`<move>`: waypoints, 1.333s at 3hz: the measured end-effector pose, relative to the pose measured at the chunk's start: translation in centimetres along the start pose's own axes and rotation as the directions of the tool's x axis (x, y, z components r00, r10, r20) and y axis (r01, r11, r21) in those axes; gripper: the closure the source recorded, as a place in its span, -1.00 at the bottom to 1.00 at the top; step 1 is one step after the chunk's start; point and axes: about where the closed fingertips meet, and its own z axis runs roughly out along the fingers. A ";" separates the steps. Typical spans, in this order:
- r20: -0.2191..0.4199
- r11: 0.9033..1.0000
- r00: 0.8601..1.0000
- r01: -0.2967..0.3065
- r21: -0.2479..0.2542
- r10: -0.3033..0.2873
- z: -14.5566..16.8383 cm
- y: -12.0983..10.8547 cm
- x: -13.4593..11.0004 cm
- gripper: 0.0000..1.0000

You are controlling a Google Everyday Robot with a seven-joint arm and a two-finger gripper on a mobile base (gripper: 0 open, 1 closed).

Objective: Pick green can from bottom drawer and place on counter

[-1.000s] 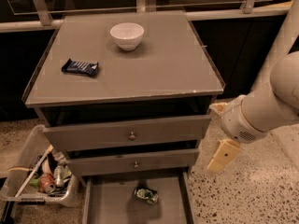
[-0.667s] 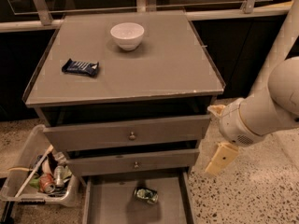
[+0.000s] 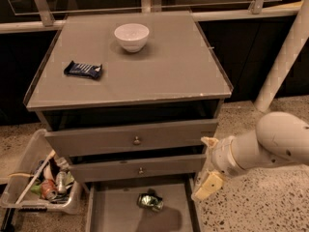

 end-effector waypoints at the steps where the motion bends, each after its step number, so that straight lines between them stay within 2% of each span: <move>1: 0.072 0.997 0.995 -0.071 -0.021 0.072 6.2 0.4 3.6 -1.00; 2: 0.081 0.990 0.987 -0.134 -0.039 0.136 11.7 0.9 6.8 -1.00; 3: 0.087 0.988 0.985 -0.148 -0.040 0.151 12.9 0.8 7.2 -1.00; 4: 0.091 0.992 0.988 -0.123 -0.032 0.125 12.8 1.4 6.8 -1.00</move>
Offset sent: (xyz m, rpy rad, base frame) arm 0.0042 0.0288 -0.2286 0.1405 0.1580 -0.1532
